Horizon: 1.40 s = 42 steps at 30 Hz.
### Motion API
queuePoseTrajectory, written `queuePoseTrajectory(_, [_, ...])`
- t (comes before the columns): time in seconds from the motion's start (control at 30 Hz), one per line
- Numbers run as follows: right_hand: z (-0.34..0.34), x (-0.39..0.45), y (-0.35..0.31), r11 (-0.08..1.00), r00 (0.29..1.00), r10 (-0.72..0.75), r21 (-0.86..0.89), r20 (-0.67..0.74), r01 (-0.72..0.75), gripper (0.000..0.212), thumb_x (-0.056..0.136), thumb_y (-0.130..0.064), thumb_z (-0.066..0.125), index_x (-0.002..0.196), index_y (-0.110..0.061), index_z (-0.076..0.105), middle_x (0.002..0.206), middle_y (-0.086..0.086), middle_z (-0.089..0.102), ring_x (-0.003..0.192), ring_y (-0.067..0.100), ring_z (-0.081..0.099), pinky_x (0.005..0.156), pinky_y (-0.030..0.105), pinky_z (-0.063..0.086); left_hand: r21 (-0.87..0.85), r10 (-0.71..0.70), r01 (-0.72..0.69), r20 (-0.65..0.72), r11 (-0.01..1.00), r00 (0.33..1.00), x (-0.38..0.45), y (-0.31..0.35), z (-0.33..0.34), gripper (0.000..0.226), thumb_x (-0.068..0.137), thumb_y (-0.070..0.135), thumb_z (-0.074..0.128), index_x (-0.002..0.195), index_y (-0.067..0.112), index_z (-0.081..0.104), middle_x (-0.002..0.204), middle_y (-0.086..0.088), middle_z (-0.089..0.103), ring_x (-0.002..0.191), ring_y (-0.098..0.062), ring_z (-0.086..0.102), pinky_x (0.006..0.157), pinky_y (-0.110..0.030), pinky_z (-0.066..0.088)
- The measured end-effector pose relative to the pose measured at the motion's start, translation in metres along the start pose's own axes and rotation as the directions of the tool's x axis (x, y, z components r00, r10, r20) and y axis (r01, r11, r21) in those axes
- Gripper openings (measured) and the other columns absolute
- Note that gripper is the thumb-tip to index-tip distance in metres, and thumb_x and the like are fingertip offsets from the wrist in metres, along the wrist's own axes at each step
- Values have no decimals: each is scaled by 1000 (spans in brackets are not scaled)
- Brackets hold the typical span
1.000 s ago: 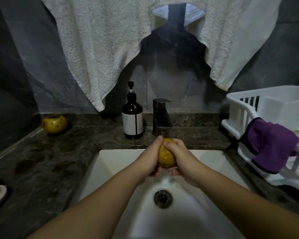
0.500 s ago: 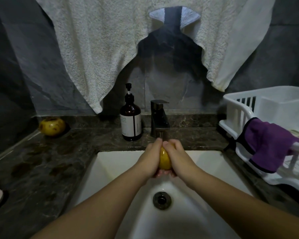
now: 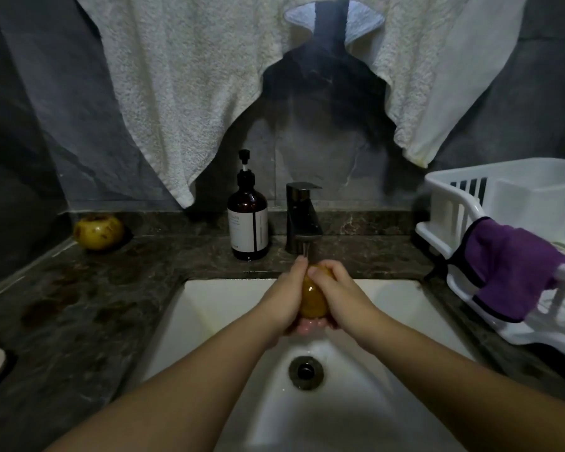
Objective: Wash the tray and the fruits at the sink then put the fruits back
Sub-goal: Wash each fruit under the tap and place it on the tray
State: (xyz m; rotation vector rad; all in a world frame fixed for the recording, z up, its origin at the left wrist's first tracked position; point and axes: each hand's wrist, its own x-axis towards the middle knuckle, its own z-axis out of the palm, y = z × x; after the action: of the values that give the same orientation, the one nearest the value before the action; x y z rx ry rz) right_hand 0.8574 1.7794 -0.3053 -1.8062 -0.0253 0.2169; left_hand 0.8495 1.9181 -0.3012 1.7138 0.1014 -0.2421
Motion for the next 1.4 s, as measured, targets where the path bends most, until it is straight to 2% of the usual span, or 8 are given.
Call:
queuePoseTrajectory(0.13, [0, 1, -2, 991, 992, 107, 78, 73, -112, 49, 96, -73, 41, 128, -36, 48, 105, 15, 71, 70, 22, 71, 45, 22, 46, 164, 153, -138, -80, 977, 985, 4, -4, -2, 50, 100, 73, 39, 128, 34, 54, 110, -2, 67, 99, -22, 67, 91, -46, 59])
queuePoseTrajectory(0.27, [0, 2, -1, 999, 999, -31, -28, -16, 31, 34, 99, -63, 45, 123, -39, 48, 111, 11, 65, 79, 21, 70, 42, 20, 45, 9, 7, -7, 28, 1000, 1000, 0, -2, -1, 69, 94, 82, 36, 128, 28, 59, 100, -12, 74, 75, -22, 69, 62, -29, 54])
queuePoseTrajectory(0.37, [-2, 1, -6, 997, 997, 71, 24, 35, -72, 49, 96, -74, 37, 124, -37, 52, 101, 14, 73, 76, 27, 75, 47, 23, 43, 137, 133, -123, -62, 983, 989, 3, -5, 2, 58, 92, 82, 41, 124, 36, 56, 110, -1, 69, 94, -18, 69, 84, -42, 61])
queuePoseTrajectory(0.5, [-5, 1, -5, 991, 996, -71, -116, -60, 64, 30, 100, -61, 43, 117, -41, 57, 106, 3, 66, 86, 16, 67, 55, 25, 45, -13, 12, -12, 22, 1000, 1000, -2, -1, 5, 56, 93, 83, 37, 121, 39, 56, 97, -8, 72, 74, -20, 72, 60, -31, 58])
queuePoseTrajectory(0.97, [4, -1, -8, 990, 997, -62, -129, -43, 56, 32, 102, -63, 34, 120, -43, 51, 111, 5, 63, 85, 21, 67, 49, 25, 50, -6, 20, -20, -1, 1000, 1000, -4, 0, 2, 63, 92, 82, 41, 126, 30, 55, 100, -14, 71, 65, -23, 71, 50, -29, 53])
queuePoseTrajectory(1.1, [7, -2, -12, 994, 995, 97, -47, 12, -97, 53, 99, -73, 27, 127, -35, 51, 94, 14, 70, 63, 20, 66, 45, 23, 41, 153, 127, -104, -148, 983, 981, -1, -3, 4, 61, 86, 86, 43, 117, 35, 56, 105, -5, 70, 88, -24, 73, 67, -39, 63])
queuePoseTrajectory(1.23, [8, -3, -13, 986, 996, -78, -148, -37, 72, 30, 104, -59, 35, 123, -41, 50, 111, 5, 63, 84, 17, 68, 55, 28, 51, -27, -18, 18, -22, 999, 1000, -5, 1, 0, 67, 91, 83, 40, 126, 28, 56, 90, -13, 73, 67, -24, 70, 53, -30, 53])
queuePoseTrajectory(1.4, [8, -3, -20, 973, 973, 227, -51, 43, -225, 57, 98, -74, 27, 135, -34, 43, 96, 23, 75, 53, 19, 64, 48, 22, 38, 104, 55, -40, -142, 994, 988, -1, -6, 0, 59, 94, 79, 42, 128, 33, 57, 111, -4, 69, 94, -24, 72, 72, -38, 63])
